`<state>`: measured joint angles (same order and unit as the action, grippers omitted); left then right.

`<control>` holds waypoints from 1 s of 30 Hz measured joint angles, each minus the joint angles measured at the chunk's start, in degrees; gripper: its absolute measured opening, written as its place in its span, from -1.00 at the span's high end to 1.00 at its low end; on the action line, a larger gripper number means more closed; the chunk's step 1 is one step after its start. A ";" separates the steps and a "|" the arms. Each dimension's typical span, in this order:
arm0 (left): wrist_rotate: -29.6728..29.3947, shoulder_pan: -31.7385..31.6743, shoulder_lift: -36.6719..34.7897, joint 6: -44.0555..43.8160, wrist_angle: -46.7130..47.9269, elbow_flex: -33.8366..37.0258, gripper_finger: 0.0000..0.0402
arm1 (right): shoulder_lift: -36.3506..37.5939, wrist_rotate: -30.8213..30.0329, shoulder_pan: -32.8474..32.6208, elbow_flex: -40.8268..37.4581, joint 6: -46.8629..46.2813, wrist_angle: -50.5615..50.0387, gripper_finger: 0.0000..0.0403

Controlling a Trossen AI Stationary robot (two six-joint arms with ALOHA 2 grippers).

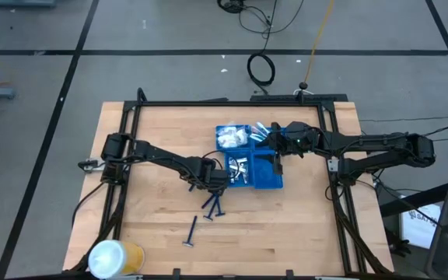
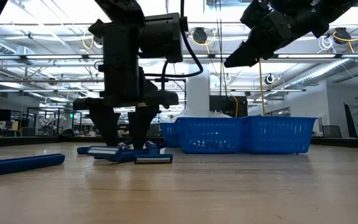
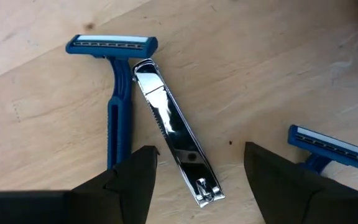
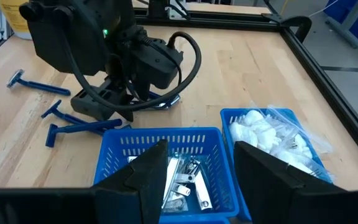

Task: Pick & Place Travel size toiletries
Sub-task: Put the silver nail cutter into the bottom left blue basket

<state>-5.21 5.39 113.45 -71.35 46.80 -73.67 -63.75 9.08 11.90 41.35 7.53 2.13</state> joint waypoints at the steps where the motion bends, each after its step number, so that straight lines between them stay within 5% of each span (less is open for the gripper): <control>1: 0.02 0.05 0.02 0.21 0.01 0.00 -0.17 | 0.00 0.00 0.00 -0.01 0.00 0.00 0.15; 14: -3.32 0.14 0.44 3.10 -0.19 0.02 0.85 | 0.00 0.00 0.00 -0.01 -0.40 -0.24 0.15; 22: -5.63 1.76 -0.98 7.92 0.30 0.38 0.84 | 0.00 0.00 0.00 0.00 -0.59 -0.24 0.15; 30: -13.72 5.10 -10.34 14.10 -1.31 0.28 0.87 | 1.55 0.00 0.00 -0.01 -0.50 -0.36 0.15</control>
<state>-18.94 10.49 103.11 -57.26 45.49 -73.38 -62.20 9.08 11.90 41.34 7.03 1.77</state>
